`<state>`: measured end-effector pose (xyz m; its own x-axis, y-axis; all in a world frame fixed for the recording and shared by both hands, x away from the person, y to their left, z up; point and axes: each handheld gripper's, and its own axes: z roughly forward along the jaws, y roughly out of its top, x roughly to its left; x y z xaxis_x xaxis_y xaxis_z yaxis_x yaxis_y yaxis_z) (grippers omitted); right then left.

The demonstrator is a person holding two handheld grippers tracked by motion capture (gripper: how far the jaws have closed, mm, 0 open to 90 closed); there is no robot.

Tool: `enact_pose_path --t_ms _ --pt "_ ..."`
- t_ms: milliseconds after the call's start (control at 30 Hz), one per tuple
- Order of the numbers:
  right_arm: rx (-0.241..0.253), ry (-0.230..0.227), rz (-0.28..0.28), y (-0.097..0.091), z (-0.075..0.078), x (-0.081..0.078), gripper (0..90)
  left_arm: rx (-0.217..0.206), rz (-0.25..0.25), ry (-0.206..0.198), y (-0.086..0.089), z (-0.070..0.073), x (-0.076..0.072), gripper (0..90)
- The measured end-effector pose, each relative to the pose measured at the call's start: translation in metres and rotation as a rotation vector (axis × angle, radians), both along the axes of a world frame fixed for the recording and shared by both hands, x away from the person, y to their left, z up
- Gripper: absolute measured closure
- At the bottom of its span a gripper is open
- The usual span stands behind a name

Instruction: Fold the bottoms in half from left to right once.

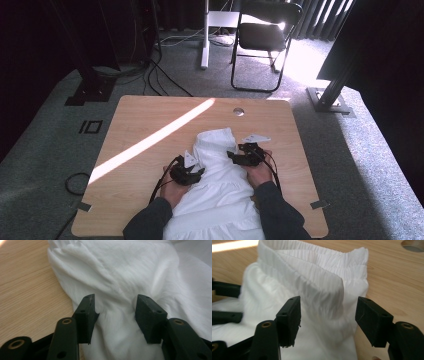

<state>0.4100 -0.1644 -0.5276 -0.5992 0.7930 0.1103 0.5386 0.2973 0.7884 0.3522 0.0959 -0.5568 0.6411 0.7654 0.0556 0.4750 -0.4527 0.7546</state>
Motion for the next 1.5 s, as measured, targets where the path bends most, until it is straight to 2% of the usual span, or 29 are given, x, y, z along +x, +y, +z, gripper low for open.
enact_pose_path --t_ms 33,67,100,133,167,233,267,300,367,400,433,467,567,600,667,733,767,800,833,933,967,1000,1100,1200,1233,1300,1367,1433,1500 --pt "-0.014 0.012 0.018 0.003 -0.001 0.006 55.7 0.008 0.003 -0.009 0.0 0.0 -0.001 49.8" --pt "-0.045 -0.003 0.044 0.006 0.0 0.012 71.9 0.009 0.003 -0.008 0.0 0.001 -0.001 48.9" --pt "-0.083 -0.032 0.019 0.007 0.003 0.015 76.6 0.009 0.001 -0.009 0.0 0.001 -0.001 48.9" --pt "-0.082 -0.04 -0.006 0.006 0.006 0.018 79.4 0.013 -0.003 -0.01 0.0 0.001 -0.002 48.7" --pt "-0.049 -0.057 -0.032 0.003 0.012 0.024 80.1 0.011 -0.002 -0.009 -0.001 0.0 -0.002 48.8" --pt "-0.044 -0.068 -0.048 0.001 0.015 0.028 80.4 0.011 -0.006 -0.005 -0.001 0.0 -0.002 48.7" --pt "-0.075 -0.049 -0.076 0.003 0.015 0.041 80.4 0.011 -0.004 -0.006 -0.001 0.0 -0.003 48.7" --pt "-0.09 -0.034 -0.076 0.005 0.01 0.046 79.9 0.011 -0.003 -0.006 -0.001 0.0 -0.003 48.7" --pt "-0.12 -0.006 -0.091 0.01 -0.001 0.053 74.4 0.001 -0.001 -0.002 0.0 -0.001 -0.002 48.7" --pt "-0.12 -0.006 -0.091 0.01 -0.001 0.053 74.4 0.001 -0.001 -0.002 0.0 -0.001 -0.002 48.7" --pt "-0.12 0.006 -0.106 0.012 -0.007 0.055 70.1 -0.006 0.0 0.012 0.001 0.0 -0.002 48.7" --pt "-0.108 0.027 -0.121 0.012 -0.014 0.058 61.7 -0.008 -0.001 0.015 0.001 0.0 -0.001 48.6" --pt "-0.085 0.059 -0.148 0.009 -0.017 0.062 48.9 -0.013 0.0 0.02 0.001 -0.001 -0.001 48.6" --pt "-0.081 0.071 -0.152 0.006 -0.017 0.063 47.6 -0.014 0.001 0.02 0.001 -0.001 -0.001 48.6" --pt "-0.072 0.073 -0.149 0.002 -0.014 0.063 44.6 -0.018 0.002 0.024 0.001 -0.001 0.0 48.6" --pt "0.007 0.06 -0.136 -0.003 -0.007 0.059 38.9 -0.022 0.002 0.027 0.002 -0.001 0.0 48.4" --pt "0.027 0.049 -0.133 -0.004 -0.006 0.057 34.5 -0.02 0.001 0.028 0.002 -0.001 0.001 48.4" --pt "0.029 0.039 -0.121 -0.004 -0.005 0.056 30.6 -0.021 0.001 0.03 0.002 -0.001 0.001 48.4" --pt "-0.006 0.033 -0.109 -0.002 -0.005 0.057 24.8 -0.021 0.001 0.031 0.002 -0.001 0.001 48.3" --pt "-0.05 0.084 -0.094 0.001 -0.015 0.064 17.9 -0.02 0.002 0.031 0.002 -0.001 0.001 48.2" --pt "-0.061 0.085 -0.101 0.002 -0.018 0.066 16.9 -0.02 0.002 0.034 0.002 0.0 0.001 48.0" --pt "-0.05 0.1 -0.092 0.002 -0.021 0.067 16.3 -0.023 0.004 0.035 0.002 -0.001 0.001 48.0" --pt "-0.068 0.092 -0.082 0.004 -0.027 0.068 15.3 -0.026 0.005 0.036 0.002 -0.001 0.001 47.6" --pt "-0.049 0.093 -0.072 0.002 -0.026 0.067 16.6 -0.024 0.004 0.037 0.002 -0.001 0.001 47.6" --pt "-0.052 0.096 -0.072 0.002 -0.027 0.068 17.7 -0.025 0.005 0.037 0.002 -0.001 0.001 47.6" --pt "-0.064 0.089 -0.078 0.002 -0.026 0.068 27.0 -0.027 0.005 0.038 0.002 -0.001 0.001 47.5" --pt "-0.061 0.096 -0.062 0.004 -0.024 0.068 40.3 -0.031 0.003 0.044 0.002 0.0 0.003 47.5" --pt "-0.081 0.09 -0.042 0.008 -0.023 0.066 55.3 -0.034 0.0 0.066 0.004 0.002 0.006 47.5" --pt "-0.073 0.1 -0.039 0.01 -0.022 0.065 64.0 -0.04 0.014 0.06 0.007 0.008 0.01 47.2"
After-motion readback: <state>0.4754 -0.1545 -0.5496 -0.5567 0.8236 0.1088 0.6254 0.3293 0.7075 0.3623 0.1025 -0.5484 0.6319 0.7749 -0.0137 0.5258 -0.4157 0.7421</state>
